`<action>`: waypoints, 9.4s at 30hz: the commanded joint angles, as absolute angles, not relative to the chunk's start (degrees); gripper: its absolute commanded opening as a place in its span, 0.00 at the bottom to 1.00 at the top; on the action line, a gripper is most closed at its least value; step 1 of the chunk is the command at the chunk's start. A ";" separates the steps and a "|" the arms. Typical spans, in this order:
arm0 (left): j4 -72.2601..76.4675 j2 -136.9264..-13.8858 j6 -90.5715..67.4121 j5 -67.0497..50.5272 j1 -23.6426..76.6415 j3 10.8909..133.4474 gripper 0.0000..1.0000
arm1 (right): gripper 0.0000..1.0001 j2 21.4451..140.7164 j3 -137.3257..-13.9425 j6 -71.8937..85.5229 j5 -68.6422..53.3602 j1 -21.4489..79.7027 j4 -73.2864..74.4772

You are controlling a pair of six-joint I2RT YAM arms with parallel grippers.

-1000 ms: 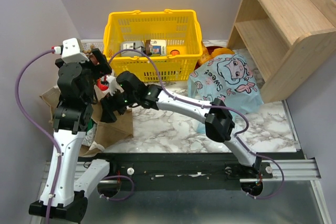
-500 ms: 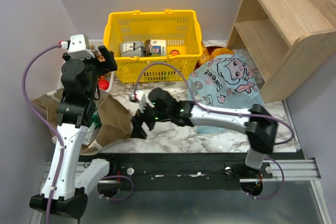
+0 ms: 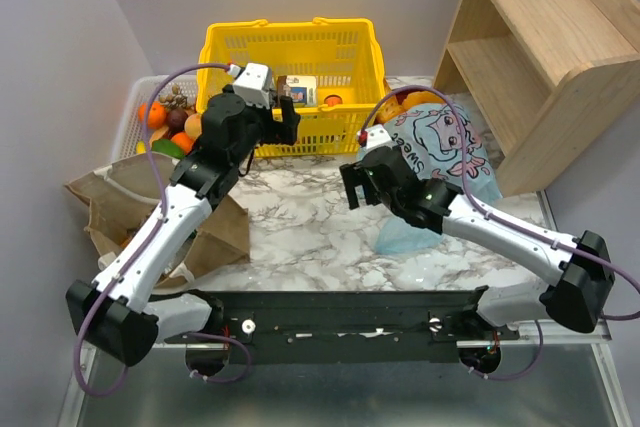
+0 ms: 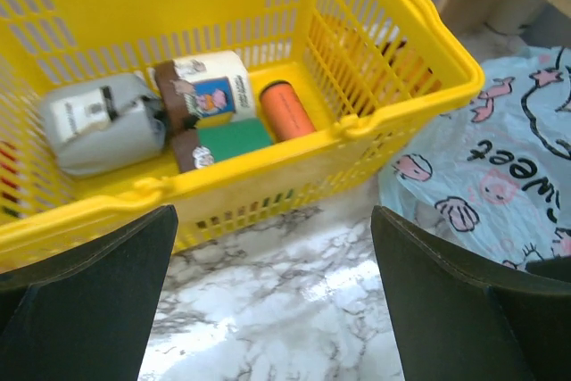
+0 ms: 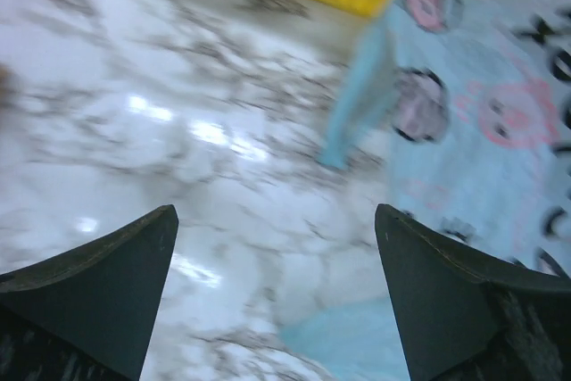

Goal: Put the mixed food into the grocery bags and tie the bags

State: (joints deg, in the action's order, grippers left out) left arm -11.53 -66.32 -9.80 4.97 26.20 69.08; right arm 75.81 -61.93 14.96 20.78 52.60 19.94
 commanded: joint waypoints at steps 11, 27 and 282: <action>6.75 -80.68 -28.47 -3.59 34.45 57.58 0.98 | 1.00 91.31 -64.95 19.25 53.33 45.18 37.60; -1.90 -68.31 -14.07 -14.59 35.16 54.84 0.99 | 0.07 74.74 -70.13 9.15 23.67 43.68 42.88; -16.18 -84.40 -21.44 -4.30 -13.53 94.32 0.00 | 0.01 104.68 -113.12 8.08 -22.94 26.72 72.43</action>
State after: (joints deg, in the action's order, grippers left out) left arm -18.37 -92.29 -22.52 -1.69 -13.17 99.70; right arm 107.35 -111.28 7.09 -24.23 26.98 74.46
